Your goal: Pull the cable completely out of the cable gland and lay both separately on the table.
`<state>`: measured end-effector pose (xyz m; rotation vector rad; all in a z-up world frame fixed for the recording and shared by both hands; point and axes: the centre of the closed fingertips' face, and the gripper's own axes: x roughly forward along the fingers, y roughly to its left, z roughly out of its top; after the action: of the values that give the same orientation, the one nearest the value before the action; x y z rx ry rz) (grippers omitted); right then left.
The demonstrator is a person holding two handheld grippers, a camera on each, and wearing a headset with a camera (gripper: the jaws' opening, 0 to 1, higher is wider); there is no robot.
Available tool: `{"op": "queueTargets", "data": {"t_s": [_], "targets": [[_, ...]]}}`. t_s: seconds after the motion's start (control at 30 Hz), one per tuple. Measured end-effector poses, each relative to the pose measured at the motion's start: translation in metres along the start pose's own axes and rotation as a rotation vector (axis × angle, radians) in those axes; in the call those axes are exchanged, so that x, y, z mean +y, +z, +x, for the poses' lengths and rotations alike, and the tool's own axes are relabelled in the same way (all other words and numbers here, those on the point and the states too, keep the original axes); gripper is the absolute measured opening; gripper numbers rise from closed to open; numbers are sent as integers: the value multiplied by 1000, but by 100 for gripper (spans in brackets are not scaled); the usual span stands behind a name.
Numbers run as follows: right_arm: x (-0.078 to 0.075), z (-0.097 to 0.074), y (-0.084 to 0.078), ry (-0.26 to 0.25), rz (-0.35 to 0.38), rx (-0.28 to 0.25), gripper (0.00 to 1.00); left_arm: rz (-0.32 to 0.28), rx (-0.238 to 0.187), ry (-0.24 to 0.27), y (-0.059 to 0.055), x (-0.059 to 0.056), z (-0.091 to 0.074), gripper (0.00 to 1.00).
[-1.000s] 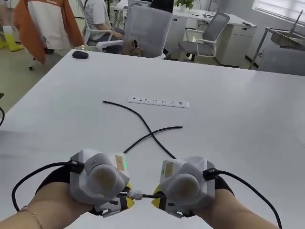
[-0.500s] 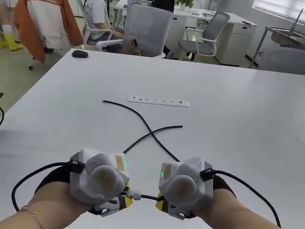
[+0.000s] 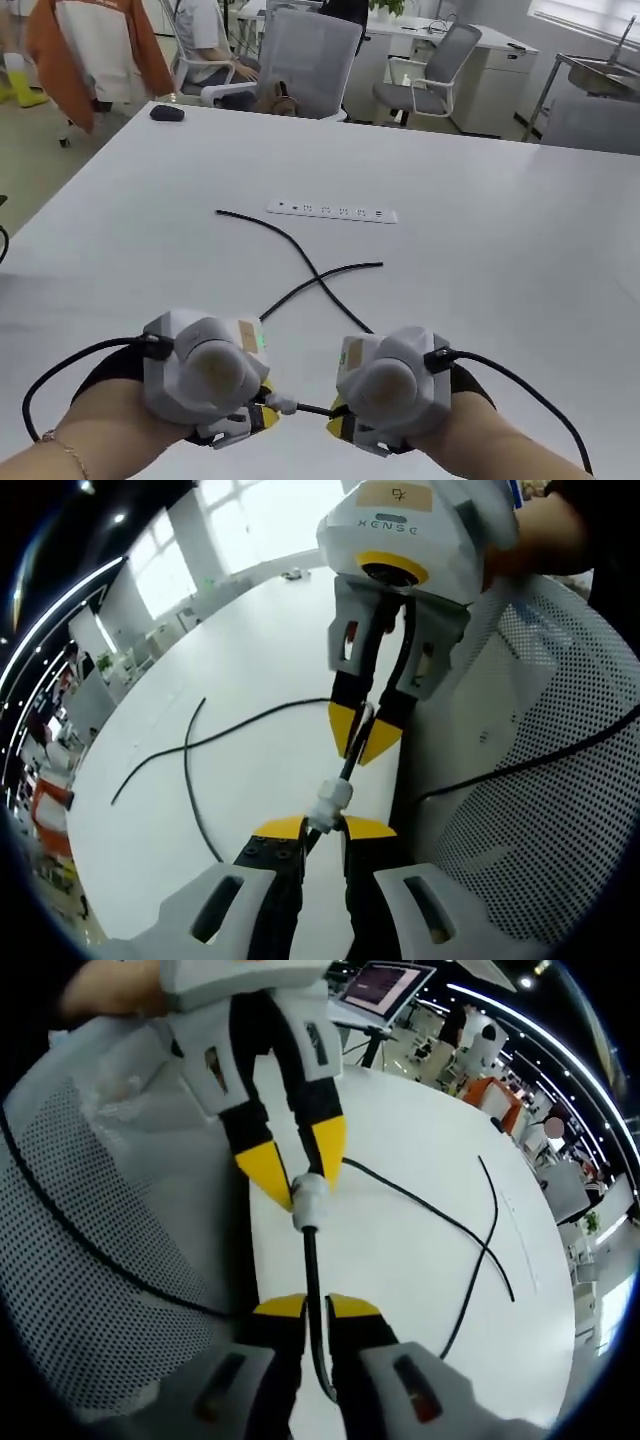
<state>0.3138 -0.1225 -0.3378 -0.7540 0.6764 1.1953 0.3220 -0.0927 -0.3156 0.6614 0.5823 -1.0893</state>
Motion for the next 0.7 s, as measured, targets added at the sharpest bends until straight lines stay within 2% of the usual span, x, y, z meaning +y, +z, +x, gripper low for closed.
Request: {"op": "queueTargets", "data": {"t_s": [0.07, 0.2, 0.3, 0.4, 0.53, 0.57, 0.67, 0.7], "targets": [[0, -1, 8, 3, 16, -36, 11, 17, -9, -4, 3, -3, 1, 15], [3, -5, 18, 25, 33, -95, 9, 38, -13, -18, 6, -8, 2, 15], [7, -5, 20, 40, 25, -102, 4, 41, -24, -18, 8, -8, 2, 15], [10, -4, 19, 44, -15, -94, 2, 53, -24, -23, 8, -9, 3, 15], [11, -4, 20, 50, -46, -97, 2, 124, -3, -17, 4, -9, 5, 16], [12, -5, 23, 52, -79, -113, 2, 149, 7, -14, 3, -10, 6, 16], [13, -5, 23, 54, -103, -109, 1, 150, 0, -16, 5, -10, 6, 17], [15, -6, 26, 64, -110, -129, 1, 154, 0, -19, 5, -10, 7, 17]]}}
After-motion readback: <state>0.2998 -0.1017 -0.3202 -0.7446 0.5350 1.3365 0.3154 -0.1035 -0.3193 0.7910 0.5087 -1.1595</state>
